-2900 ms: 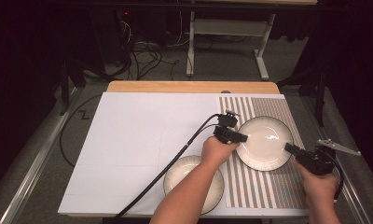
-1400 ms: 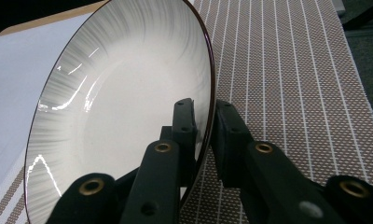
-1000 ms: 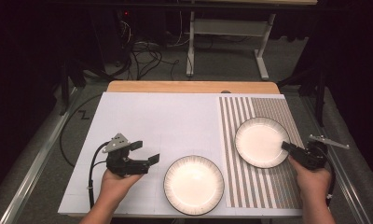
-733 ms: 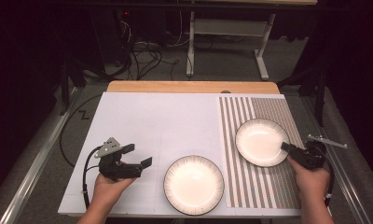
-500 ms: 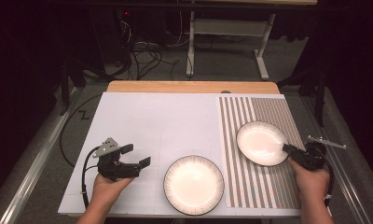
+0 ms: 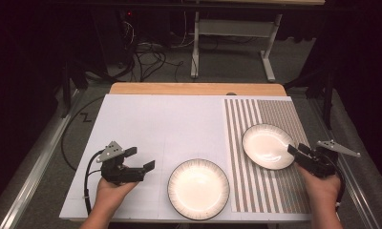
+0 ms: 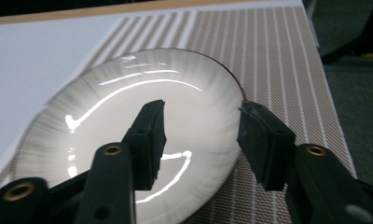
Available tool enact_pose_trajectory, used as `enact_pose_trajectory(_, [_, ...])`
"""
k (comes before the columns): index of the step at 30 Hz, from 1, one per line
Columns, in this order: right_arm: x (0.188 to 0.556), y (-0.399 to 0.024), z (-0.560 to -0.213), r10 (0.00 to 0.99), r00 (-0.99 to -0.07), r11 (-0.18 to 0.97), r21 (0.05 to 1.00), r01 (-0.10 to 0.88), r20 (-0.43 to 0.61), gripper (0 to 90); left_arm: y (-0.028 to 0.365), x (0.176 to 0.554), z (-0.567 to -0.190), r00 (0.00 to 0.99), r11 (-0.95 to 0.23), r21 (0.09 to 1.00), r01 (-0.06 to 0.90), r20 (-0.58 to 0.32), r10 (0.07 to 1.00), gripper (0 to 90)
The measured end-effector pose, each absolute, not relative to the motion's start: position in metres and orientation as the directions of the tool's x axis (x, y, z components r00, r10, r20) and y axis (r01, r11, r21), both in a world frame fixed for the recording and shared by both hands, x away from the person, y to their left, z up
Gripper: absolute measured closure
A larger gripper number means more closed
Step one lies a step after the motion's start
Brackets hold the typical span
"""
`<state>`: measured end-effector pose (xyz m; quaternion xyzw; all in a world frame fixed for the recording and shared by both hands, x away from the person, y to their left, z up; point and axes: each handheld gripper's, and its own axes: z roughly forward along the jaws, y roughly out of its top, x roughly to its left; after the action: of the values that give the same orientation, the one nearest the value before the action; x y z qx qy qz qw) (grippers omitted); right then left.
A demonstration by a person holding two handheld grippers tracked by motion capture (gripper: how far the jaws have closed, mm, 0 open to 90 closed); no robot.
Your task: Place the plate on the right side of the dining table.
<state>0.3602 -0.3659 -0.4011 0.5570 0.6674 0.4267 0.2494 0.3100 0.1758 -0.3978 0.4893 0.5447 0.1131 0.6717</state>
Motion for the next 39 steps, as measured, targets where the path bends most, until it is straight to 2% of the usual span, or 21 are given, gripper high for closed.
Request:
enact_pose_trajectory(9, [0.338,-0.331,-0.383,0.909,-0.407,0.101,0.901,0.421,0.088,33.5,0.177,0.309,-0.398,0.388,0.496,0.784,0.374,-0.618,0.684,9.0])
enact_pose_trajectory(18, [0.32,-0.287,-0.372,0.83,-0.553,0.151,0.922,0.357,0.078,15.7,0.178,0.305,-0.395,0.409,0.491,0.796,0.354,-0.604,0.684,8.6])
enact_pose_trajectory(24, [0.309,-0.266,-0.369,0.801,-0.596,0.174,0.931,0.322,0.057,1.1,0.178,0.304,-0.395,0.418,0.485,0.806,0.339,-0.591,0.689,7.4])
enact_pose_trajectory(31, [0.307,-0.259,-0.369,0.796,-0.604,0.191,0.933,0.304,0.034,1.0,0.178,0.303,-0.394,0.42,0.489,0.808,0.329,-0.589,0.69,2.0])
enact_pose_trajectory(39, [0.308,-0.26,-0.37,0.798,-0.602,0.189,0.933,0.307,0.036,1.0,0.179,0.305,-0.392,0.414,0.508,0.801,0.317,-0.598,0.686,0.4])
